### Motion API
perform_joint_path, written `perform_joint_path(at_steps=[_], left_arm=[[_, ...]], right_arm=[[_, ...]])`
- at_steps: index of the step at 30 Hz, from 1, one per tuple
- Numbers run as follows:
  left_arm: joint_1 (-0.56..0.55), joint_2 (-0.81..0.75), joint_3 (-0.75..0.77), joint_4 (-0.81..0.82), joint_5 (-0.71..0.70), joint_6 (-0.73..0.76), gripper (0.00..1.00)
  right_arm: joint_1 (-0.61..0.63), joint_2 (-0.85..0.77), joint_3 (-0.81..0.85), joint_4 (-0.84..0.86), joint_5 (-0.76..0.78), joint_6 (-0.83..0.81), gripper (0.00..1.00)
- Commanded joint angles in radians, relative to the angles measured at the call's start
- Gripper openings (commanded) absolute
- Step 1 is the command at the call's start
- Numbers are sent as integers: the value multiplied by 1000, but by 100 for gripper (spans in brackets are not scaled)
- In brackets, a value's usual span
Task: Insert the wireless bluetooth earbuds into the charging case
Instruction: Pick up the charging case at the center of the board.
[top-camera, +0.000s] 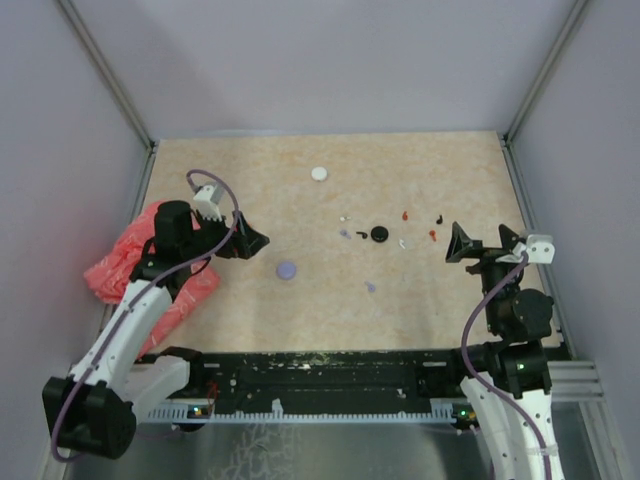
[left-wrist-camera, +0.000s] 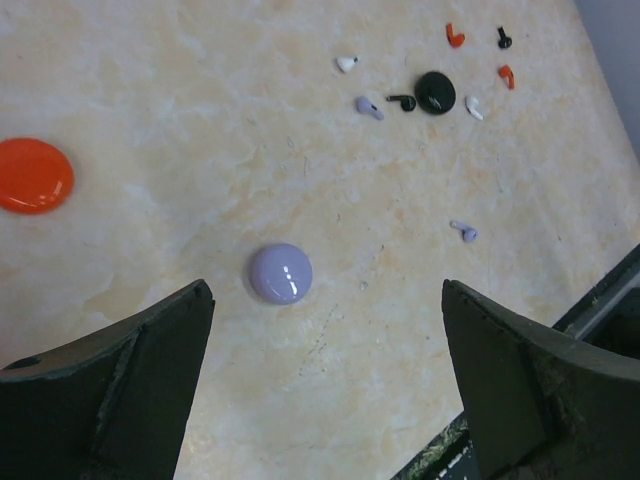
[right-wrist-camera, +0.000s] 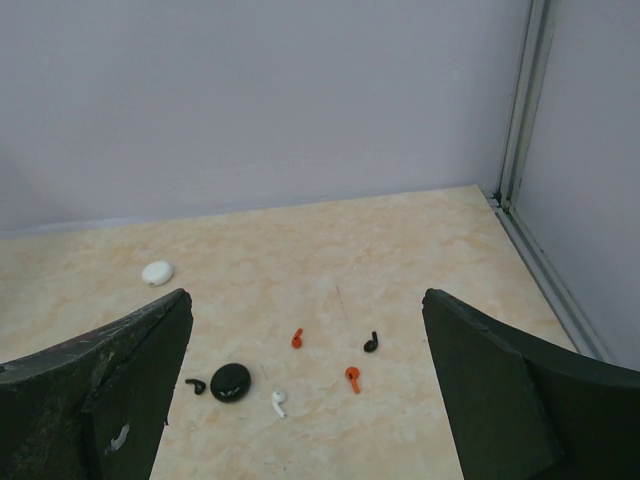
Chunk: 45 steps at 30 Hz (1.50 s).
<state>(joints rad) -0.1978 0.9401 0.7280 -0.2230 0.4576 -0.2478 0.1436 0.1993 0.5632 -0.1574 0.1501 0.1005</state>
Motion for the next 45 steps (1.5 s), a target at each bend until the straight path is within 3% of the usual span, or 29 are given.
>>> perform_joint_path(at_steps=[1, 11, 18, 26, 45], left_arm=[[-57, 137, 62, -40, 59, -11, 99], [-164, 538, 234, -100, 19, 14, 97], [-196, 712, 314, -136, -54, 28, 95], [-230, 750, 273, -128, -42, 5, 95], [-318, 654, 153, -62, -24, -115, 94]], right_arm=[[7, -22, 11, 41, -20, 11, 98], [8, -42, 3, 54, -31, 13, 98], [10, -49, -3, 59, -33, 13, 98], [21, -56, -5, 65, -23, 11, 98], [23, -69, -6, 62, -25, 8, 98]])
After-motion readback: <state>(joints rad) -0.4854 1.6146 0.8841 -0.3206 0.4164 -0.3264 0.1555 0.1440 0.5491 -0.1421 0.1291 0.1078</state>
